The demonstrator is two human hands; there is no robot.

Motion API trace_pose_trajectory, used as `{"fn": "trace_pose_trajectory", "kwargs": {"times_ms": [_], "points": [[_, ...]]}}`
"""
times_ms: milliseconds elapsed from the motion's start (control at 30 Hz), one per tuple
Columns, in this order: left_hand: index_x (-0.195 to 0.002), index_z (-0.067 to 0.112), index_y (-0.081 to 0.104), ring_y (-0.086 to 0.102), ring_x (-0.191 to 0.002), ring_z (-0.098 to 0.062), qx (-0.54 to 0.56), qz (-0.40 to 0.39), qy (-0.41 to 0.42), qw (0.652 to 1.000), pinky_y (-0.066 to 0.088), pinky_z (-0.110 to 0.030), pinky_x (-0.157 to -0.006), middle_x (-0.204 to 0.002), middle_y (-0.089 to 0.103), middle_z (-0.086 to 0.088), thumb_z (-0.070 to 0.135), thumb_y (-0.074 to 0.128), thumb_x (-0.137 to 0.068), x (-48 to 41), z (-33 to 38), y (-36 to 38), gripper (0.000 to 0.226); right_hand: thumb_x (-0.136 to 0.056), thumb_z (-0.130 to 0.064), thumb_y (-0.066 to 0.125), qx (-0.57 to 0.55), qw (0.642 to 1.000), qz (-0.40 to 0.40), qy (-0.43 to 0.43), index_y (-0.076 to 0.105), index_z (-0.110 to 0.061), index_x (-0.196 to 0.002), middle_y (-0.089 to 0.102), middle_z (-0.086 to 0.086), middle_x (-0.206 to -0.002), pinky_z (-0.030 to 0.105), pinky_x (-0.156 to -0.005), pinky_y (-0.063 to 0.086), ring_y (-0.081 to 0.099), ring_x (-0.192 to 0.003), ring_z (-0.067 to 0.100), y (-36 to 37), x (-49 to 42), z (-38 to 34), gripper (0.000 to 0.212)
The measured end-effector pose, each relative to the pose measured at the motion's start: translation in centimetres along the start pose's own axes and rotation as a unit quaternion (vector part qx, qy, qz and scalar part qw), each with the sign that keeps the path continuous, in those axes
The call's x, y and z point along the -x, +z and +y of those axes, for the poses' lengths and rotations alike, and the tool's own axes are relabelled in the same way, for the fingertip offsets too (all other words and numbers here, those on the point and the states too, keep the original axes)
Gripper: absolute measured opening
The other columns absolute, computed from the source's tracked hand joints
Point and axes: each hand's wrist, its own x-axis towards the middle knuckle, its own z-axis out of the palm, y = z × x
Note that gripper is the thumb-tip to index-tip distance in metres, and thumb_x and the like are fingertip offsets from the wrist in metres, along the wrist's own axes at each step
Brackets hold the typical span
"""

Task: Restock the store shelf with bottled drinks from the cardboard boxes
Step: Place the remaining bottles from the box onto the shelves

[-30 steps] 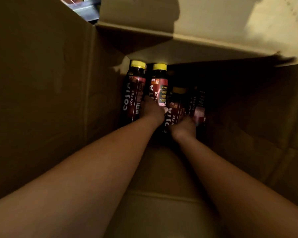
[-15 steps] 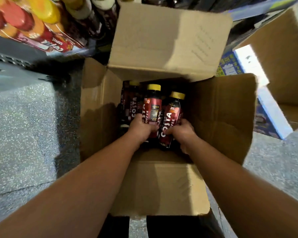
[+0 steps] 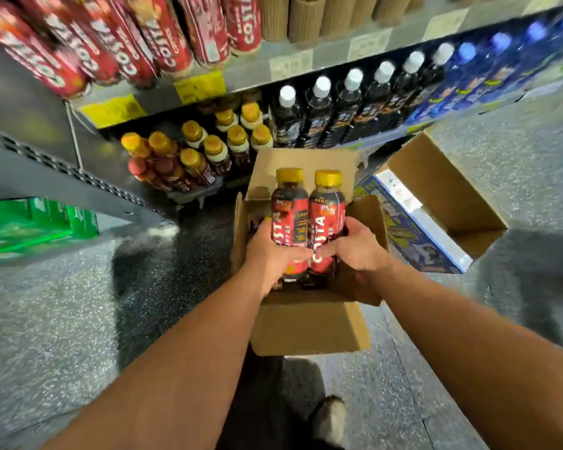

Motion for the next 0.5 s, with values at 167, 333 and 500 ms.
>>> {"fn": "trace_pose_trajectory", "kwargs": {"times_ms": [167,333,500], "points": [[-0.095,0.037,0.063,0.065,-0.087,-0.003,0.037,0.054,0.055,0.996,0.053,-0.022,-0.075,-0.089,0.071,0.017,0.018,0.081,-0.071,5.7,2.8,-0.5,0.035,-0.058,0.018,0.071,0.091,0.992,-0.036,-0.078,0.065,-0.018,-0.083,0.07,0.015,-0.105,0.047,-0.094,0.05,0.065,-0.101,0.031,-1.1,6.3,-3.8,0.044],[-0.117,0.022,0.06,0.064,-0.101,-0.021,0.101,0.094,0.076,0.988,0.05,-0.047,-0.093,-0.11,0.068,-0.001,0.022,0.077,-0.078,12.2,5.2,-0.6,0.042,-0.062,0.012,0.074,0.116,0.984,-0.05,-0.123,0.059,-0.004,-0.119,0.066,0.016,-0.113,0.048,-0.098,0.046,0.062,-0.107,0.033,-1.8,12.7,-6.0,0.061],[-0.119,0.02,0.058,0.063,-0.104,-0.026,0.157,0.116,0.097,0.976,0.049,-0.047,-0.094,-0.115,0.067,-0.004,0.017,0.076,-0.077,18.4,8.4,-1.1,0.046,-0.062,0.013,0.074,0.145,0.971,-0.062,-0.18,0.061,-0.005,-0.114,0.069,0.012,-0.108,0.046,-0.094,0.049,0.064,-0.103,0.031,-2.3,19.2,-8.6,0.056]]}}
